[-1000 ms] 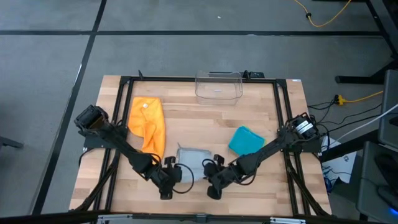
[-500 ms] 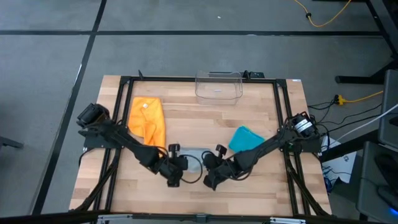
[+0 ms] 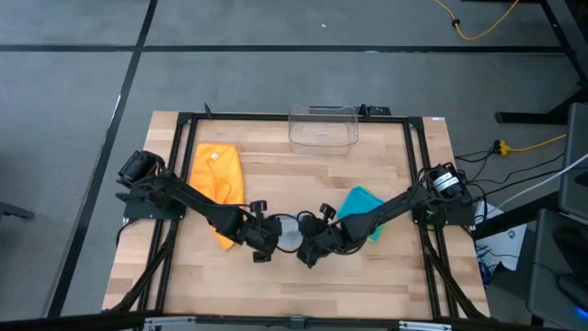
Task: Fold microfiber towels
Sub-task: Fold the gray microfiber towel, then put the gray microfiber towel into the transparent bin
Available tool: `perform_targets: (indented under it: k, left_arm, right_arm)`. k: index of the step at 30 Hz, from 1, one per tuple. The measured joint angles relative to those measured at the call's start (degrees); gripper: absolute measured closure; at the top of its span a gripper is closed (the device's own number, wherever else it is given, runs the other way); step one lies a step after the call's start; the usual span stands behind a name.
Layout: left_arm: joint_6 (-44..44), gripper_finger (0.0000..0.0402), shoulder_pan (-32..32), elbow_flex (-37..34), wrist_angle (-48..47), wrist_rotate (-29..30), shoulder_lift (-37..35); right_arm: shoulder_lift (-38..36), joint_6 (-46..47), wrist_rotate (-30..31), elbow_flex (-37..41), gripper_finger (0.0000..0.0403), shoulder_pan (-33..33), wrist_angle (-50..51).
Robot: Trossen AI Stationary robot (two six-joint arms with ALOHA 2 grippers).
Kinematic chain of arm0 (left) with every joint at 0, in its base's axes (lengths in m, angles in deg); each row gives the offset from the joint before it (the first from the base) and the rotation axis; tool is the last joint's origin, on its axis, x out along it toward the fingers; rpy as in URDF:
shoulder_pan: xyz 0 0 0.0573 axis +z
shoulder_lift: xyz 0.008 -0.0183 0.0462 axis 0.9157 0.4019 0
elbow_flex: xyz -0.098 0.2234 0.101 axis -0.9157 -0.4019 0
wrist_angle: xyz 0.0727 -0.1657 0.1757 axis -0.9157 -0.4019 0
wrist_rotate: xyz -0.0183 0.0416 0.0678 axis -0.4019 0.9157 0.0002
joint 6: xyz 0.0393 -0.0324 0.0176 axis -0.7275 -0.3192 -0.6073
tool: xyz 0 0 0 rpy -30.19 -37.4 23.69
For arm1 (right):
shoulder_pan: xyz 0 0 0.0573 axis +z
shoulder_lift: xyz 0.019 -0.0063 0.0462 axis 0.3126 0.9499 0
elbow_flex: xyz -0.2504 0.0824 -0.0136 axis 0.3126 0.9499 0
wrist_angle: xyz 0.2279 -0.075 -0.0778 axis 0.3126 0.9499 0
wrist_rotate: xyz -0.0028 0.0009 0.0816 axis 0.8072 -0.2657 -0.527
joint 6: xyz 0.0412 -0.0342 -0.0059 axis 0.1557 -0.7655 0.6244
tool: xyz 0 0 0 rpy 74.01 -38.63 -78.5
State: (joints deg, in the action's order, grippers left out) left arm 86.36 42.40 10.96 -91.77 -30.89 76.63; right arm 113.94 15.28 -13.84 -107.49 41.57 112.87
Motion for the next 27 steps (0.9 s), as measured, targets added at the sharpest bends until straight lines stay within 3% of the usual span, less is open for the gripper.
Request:
perform_targets:
  k: [6, 12, 18, 27]
  left_arm:
    - [2.4, 0.0343, 1.3, 0.1, -1.5, 0.6, 2.0]
    - [6.3, 0.0300, 1.5, 0.0, -5.6, 4.9, 2.5]
    - [6.4, 0.0291, 1.5, 0.0, -6.4, 6.3, 2.5]
    - [7.4, 0.0292, -0.6, 0.7, -7.1, 5.5, 0.4]
  right_arm:
    - [0.0, -0.2, -0.3, 0.0, 0.0320, -1.5, 2.2]
    - [0.0, -0.2, 1.0, 0.0, 0.0296, -3.0, 2.8]
    - [0.0, -0.3, 6.0, 0.0, 0.0281, -4.2, 3.0]
    - [-1.3, -4.3, 4.6, 0.0, 0.0290, -2.9, 3.2]
